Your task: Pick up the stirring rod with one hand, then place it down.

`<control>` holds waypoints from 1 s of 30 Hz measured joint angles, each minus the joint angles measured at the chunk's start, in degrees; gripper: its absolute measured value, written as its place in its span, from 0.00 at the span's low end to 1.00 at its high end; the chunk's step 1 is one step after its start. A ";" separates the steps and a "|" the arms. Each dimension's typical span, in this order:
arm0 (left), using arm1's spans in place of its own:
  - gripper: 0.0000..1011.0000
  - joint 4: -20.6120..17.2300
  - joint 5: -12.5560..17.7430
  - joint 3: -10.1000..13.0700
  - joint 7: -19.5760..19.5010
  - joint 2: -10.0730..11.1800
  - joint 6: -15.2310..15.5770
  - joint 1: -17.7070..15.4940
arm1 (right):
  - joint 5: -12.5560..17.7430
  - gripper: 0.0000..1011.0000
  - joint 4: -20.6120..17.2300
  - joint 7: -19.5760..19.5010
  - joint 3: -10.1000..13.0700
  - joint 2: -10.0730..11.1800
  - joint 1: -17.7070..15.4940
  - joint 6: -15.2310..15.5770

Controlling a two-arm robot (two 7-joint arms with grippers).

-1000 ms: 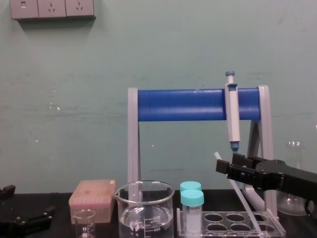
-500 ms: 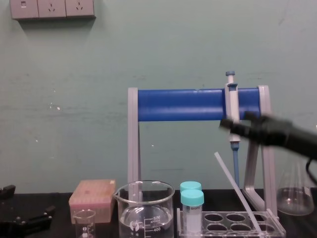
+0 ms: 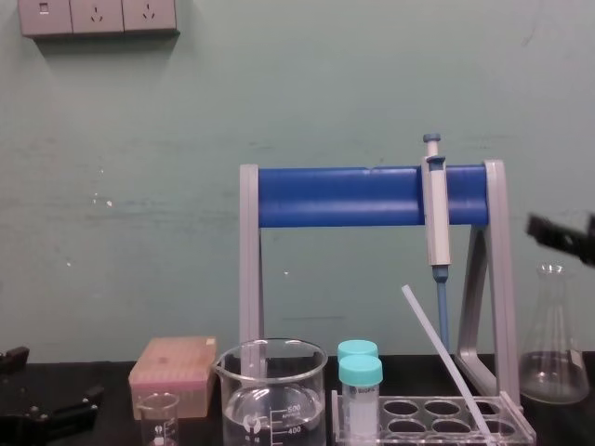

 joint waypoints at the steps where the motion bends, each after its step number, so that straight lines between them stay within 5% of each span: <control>1: 0.99 0.00 0.00 0.00 0.00 0.00 0.00 0.00 | -0.10 0.99 -0.45 -0.84 0.24 0.12 -0.57 1.08; 4: 0.99 0.00 0.00 0.00 0.00 0.00 0.00 0.00 | -0.34 0.99 -2.48 -4.32 1.04 0.59 -3.23 6.95; 11: 0.99 0.00 0.00 0.00 0.00 0.00 0.00 0.00 | -0.89 0.99 -3.30 -6.32 0.99 0.55 -5.13 14.53; 30: 0.99 0.00 0.00 0.00 0.00 0.00 0.00 0.00 | -1.25 0.99 -2.77 -6.27 0.85 0.31 -4.94 15.34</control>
